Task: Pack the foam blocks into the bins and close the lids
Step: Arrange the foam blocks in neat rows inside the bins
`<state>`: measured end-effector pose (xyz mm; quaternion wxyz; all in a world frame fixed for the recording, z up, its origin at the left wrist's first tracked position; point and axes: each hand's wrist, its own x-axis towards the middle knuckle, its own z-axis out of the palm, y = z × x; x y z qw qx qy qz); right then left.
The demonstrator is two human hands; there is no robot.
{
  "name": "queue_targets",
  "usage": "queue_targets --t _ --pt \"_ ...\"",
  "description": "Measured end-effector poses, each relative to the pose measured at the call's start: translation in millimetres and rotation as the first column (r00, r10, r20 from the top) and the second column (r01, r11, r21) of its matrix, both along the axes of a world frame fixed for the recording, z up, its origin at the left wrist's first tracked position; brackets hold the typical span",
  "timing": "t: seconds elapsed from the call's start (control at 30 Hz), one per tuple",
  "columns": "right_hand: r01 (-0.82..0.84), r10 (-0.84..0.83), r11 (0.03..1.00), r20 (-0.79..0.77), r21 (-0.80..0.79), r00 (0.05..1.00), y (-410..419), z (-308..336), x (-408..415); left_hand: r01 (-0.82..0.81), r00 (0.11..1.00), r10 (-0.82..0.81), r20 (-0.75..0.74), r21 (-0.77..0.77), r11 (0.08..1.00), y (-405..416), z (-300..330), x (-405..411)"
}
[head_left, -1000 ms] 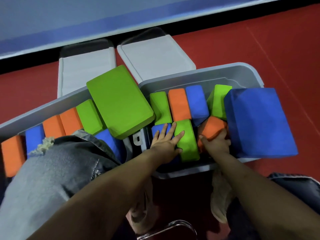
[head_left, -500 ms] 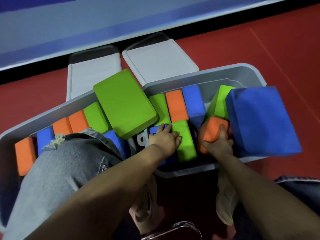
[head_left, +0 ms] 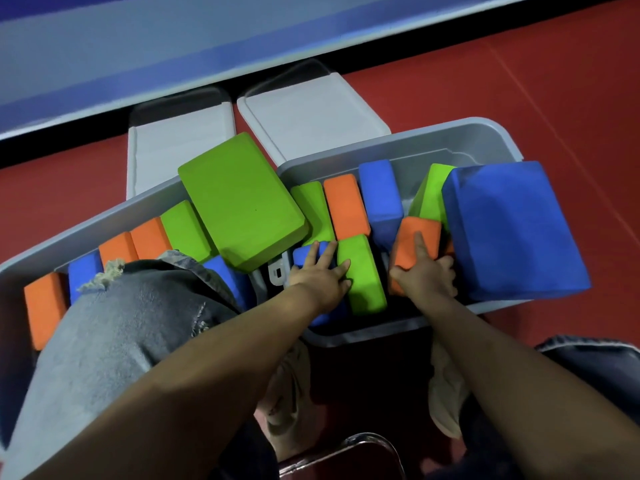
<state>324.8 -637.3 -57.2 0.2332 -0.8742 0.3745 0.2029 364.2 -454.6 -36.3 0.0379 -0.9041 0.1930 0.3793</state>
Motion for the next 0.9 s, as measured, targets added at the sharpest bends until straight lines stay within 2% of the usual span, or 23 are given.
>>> queue_targets --t 0.23,0.33,0.5,0.6,0.67,0.8,0.9 --pt "-0.104 0.104 0.995 0.015 0.004 0.995 3 -2 -3 0.081 0.997 -0.081 0.017 0.014 0.997 9 -17 -2" --pt "-0.087 0.087 0.996 0.03 -0.017 0.996 6 4 -2 0.085 0.996 -0.085 0.006 0.006 0.996 9 -21 1" --pt "-0.006 0.014 0.999 0.185 -0.043 0.983 4 27 3 0.092 0.996 -0.092 0.01 0.015 0.996 5 -22 -1" --pt "-0.011 0.012 1.0 0.156 -0.005 0.988 -6 46 8 0.096 0.995 -0.097 0.012 0.028 0.995 3 -16 -1" --pt "-0.035 0.035 0.999 0.14 -0.007 0.99 -8 54 4 0.11 0.994 -0.11 0.006 0.063 0.992 3 -13 -1" --pt "-0.158 0.164 0.986 0.313 -0.046 0.935 -3 84 8 0.147 0.988 -0.15 0.023 0.101 0.984 3 -8 -3" --pt "-0.304 0.295 0.952 0.362 -0.035 0.884 -1 101 7 0.139 0.99 -0.141 0.024 0.063 0.988 2 -7 -9"
